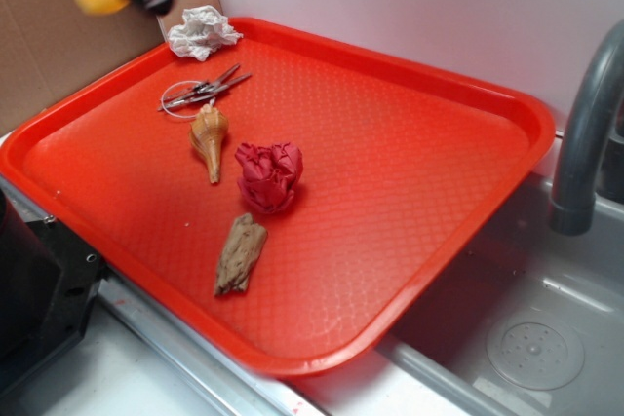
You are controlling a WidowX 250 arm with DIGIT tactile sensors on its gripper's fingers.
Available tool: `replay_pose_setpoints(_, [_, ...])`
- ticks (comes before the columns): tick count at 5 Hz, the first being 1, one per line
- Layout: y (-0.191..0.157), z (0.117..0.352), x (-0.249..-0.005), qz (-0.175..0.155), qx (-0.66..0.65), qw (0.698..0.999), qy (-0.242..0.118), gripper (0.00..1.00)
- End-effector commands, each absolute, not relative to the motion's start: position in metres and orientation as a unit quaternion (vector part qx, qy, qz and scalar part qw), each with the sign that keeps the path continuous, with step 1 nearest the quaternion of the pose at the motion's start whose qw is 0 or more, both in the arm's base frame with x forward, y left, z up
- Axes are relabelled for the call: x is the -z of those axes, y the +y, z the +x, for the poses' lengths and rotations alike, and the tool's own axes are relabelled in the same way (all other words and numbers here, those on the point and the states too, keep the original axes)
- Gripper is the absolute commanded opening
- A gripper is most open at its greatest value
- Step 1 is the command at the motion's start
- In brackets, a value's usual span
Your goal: Grab the yellow duck.
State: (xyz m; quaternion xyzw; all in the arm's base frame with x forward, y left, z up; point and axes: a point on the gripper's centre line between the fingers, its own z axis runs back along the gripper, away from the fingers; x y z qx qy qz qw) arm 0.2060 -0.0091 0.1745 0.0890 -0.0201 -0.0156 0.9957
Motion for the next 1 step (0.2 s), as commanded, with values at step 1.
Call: replay_pose_setpoints(1, [-0.0363,0.2293,-0.1945,0.086,0.055,0.993,-0.053,0.0])
